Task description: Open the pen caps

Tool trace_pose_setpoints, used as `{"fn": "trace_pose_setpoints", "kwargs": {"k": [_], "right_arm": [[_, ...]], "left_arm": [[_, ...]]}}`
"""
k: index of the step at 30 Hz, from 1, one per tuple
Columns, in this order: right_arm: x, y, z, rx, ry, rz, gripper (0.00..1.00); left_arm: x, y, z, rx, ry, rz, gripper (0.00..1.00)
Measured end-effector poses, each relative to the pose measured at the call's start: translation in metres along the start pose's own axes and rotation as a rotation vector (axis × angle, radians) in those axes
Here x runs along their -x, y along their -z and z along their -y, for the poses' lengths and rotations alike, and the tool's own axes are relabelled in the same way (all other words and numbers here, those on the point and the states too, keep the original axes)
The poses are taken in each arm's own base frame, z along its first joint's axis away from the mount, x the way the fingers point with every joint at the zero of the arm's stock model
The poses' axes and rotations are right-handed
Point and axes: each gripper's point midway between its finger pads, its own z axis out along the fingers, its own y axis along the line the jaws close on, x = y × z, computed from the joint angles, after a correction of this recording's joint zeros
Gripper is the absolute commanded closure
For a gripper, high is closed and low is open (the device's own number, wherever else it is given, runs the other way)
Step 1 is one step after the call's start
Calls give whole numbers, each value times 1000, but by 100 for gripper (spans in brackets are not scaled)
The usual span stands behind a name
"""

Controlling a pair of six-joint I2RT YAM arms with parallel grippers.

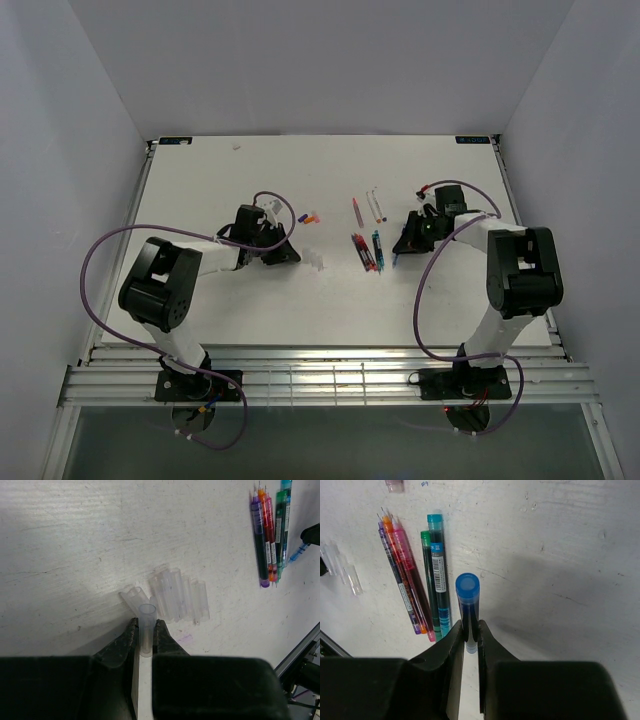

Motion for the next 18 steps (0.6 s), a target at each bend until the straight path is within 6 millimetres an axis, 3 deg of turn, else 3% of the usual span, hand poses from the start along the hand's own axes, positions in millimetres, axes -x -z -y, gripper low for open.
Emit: {"fn": "trace_pose_setpoints", "kwargs": {"k": [1, 5, 18], "right_arm": [[1, -1, 0, 0, -1, -1, 91], [1, -2, 0, 8, -1, -2, 85], [3, -15, -5, 47, 3, -26, 76]], "left_arm": [[0, 0, 0, 1, 3, 1, 76], [1, 1, -4, 3, 16, 13, 65], [4, 0, 1, -19, 42, 26, 54]]}}
